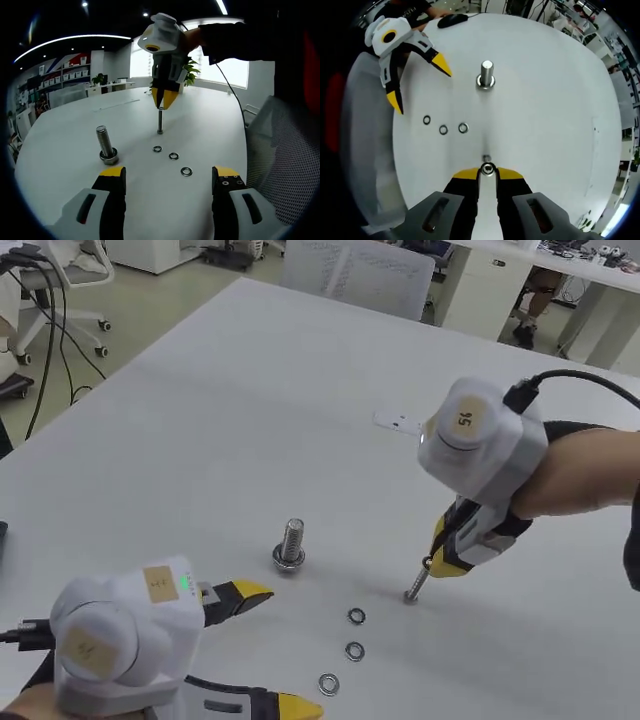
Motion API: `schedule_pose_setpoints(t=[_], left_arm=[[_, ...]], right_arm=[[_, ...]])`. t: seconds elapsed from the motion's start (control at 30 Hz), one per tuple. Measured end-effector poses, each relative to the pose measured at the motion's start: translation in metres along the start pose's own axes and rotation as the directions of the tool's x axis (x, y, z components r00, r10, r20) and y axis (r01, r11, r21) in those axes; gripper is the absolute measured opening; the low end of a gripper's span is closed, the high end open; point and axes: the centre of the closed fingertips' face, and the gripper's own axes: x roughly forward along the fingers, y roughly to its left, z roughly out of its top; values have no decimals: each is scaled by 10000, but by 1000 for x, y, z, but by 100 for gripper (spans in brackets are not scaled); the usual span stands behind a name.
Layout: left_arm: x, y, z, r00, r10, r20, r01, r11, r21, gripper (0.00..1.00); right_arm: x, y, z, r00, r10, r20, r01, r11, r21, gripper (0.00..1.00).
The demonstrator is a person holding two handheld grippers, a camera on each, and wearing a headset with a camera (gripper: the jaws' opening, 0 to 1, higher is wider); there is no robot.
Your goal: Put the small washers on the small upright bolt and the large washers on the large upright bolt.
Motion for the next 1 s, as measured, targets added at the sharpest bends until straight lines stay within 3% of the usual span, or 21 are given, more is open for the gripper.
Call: schedule_pose_setpoints(t=[1.0], left_arm=[[-2,1,-6,10000,61,-73,-62,9999,-115,69]], right_arm=[[21,5,-2,9994,291,-179,-288,9994,167,13]])
